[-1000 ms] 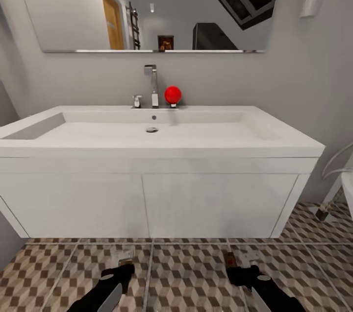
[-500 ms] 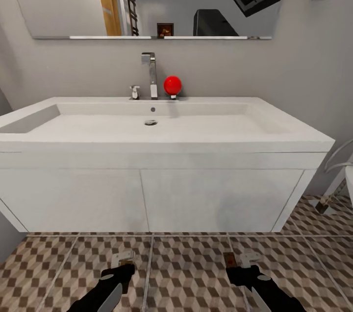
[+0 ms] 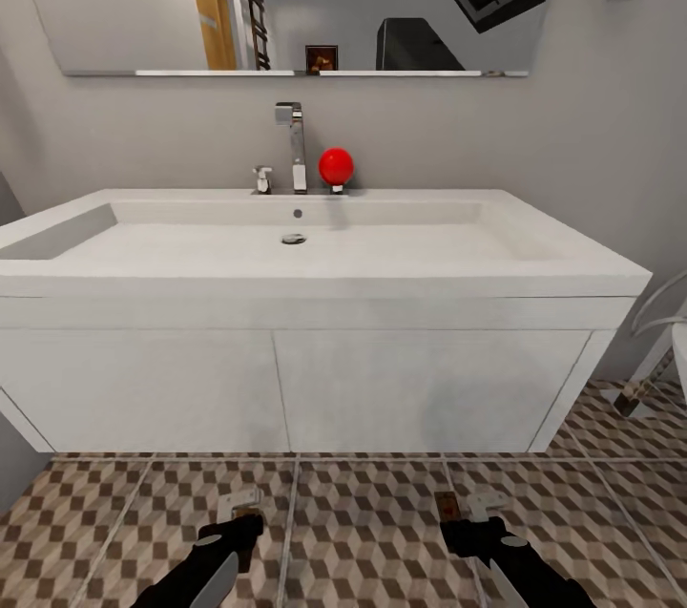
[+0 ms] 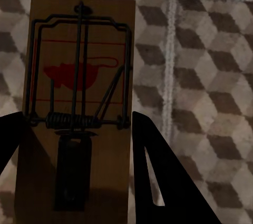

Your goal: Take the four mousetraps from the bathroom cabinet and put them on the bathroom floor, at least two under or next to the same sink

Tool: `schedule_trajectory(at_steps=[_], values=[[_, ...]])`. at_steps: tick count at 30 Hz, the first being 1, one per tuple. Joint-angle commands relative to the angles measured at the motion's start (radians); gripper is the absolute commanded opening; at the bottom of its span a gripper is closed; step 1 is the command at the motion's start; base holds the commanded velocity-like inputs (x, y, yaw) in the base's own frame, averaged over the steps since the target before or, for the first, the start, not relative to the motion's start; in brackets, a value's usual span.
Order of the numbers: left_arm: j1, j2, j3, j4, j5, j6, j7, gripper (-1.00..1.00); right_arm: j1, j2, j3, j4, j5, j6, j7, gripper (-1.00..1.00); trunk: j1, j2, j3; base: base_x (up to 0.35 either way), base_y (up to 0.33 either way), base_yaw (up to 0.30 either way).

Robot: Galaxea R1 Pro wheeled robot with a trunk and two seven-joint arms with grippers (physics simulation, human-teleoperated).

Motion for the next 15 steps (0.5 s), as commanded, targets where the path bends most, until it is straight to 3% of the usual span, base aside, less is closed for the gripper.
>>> schedule_trajectory(at_steps=[1, 15], values=[[0.0, 0.001, -0.009, -0.002, 0.004, 0.005, 0.01, -1.0, 0.0, -0.001, 0.006, -0.002, -0.014, 0.005, 0.001, -1.0, 0.0, 0.0, -0.001, 0.0, 0.0, 0.0], [0.001, 0.003, -0.009, -0.002, 0.003, 0.004, 0.011, -1.0, 0.0, -0.001, 0.006, -0.002, -0.014, 0.005, 0.001, -1.0, 0.0, 0.0, -0.001, 0.053, -0.047, 0.0]])
